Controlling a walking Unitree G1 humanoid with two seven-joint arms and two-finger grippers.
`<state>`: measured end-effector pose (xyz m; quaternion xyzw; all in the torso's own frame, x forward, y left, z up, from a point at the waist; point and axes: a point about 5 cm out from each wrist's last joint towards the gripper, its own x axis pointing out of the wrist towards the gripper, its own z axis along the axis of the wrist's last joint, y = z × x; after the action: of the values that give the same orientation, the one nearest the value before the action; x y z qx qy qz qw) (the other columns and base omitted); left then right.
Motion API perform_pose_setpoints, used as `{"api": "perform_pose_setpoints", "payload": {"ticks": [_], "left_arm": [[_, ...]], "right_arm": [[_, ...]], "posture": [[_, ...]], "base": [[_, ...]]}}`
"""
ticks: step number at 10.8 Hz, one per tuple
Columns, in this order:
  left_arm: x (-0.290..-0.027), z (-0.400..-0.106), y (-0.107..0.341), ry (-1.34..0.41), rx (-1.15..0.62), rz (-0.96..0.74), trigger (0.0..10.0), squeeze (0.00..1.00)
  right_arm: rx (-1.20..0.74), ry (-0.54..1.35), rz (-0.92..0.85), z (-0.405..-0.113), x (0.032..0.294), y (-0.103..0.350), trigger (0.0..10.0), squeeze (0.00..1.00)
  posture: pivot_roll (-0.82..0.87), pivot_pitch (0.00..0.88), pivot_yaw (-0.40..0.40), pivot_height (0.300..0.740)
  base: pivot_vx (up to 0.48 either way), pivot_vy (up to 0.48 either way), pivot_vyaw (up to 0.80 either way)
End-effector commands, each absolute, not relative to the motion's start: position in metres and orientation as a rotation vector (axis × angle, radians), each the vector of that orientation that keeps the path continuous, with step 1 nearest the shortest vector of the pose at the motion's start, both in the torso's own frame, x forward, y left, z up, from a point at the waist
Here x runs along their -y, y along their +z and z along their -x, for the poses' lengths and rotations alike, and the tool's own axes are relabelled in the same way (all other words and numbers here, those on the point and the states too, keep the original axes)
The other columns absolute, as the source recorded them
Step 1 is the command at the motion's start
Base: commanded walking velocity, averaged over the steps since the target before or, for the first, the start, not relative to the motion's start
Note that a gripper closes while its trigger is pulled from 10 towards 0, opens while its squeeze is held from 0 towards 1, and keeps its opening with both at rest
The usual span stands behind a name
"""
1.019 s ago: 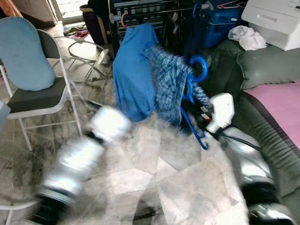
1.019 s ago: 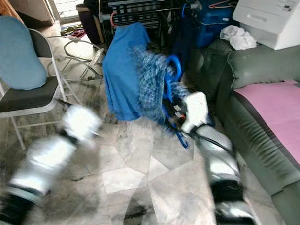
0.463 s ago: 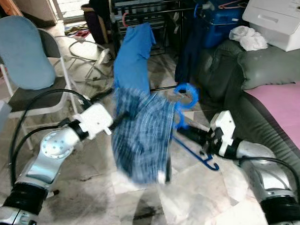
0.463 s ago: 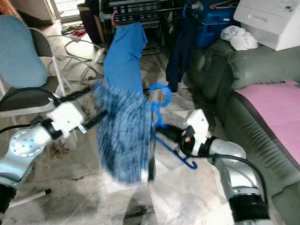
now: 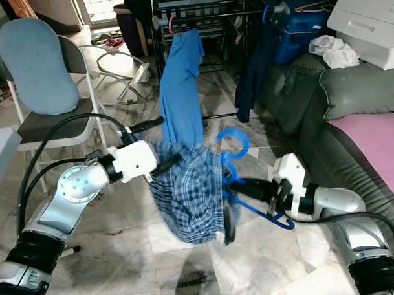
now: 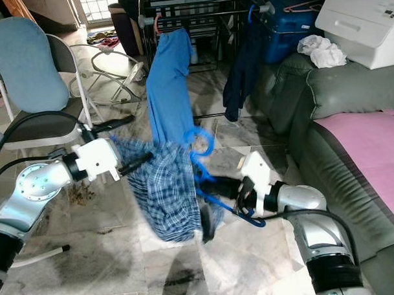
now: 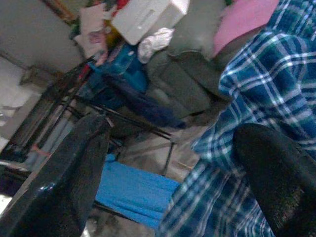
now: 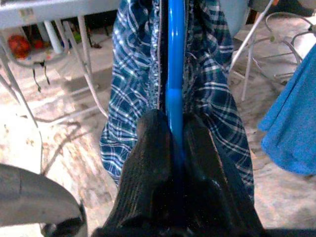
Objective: Hang hanger
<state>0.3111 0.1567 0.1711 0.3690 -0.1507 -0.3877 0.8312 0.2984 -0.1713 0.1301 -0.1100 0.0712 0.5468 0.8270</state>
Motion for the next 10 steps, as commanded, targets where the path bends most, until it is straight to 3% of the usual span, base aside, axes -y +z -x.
{"api": "perform_pose_setpoints", "payload": {"ticks": [1, 4, 10], "left_arm": [[-0.159, -0.31, 0.168, -0.864, 0.279, -0.799, 10.0, 1.0], [-0.163, -0.309, 0.152, -1.018, 0.15, -0.814, 10.0, 1.0], [-0.164, -0.331, 0.166, -1.05, 0.121, -0.763, 10.0, 1.0]], "right_arm": [[-0.113, 1.212, 0.277, -0.3, 0.167, 0.137, 10.0, 0.0], [-0.054, 1.244, 0.436, -0.31, 0.166, 0.149, 10.0, 0.0], [-0.038, 1.293, 0.536, -0.308, 0.166, 0.147, 10.0, 0.0]], "posture": [[-0.13, 0.032, 0.093, 0.74], [-0.14, 0.03, 0.103, 0.74], [-0.15, 0.031, 0.118, 0.74]], "base": [[0.0, 0.0, 0.0], [0.0, 0.0, 0.0], [0.0, 0.0, 0.0]]}}
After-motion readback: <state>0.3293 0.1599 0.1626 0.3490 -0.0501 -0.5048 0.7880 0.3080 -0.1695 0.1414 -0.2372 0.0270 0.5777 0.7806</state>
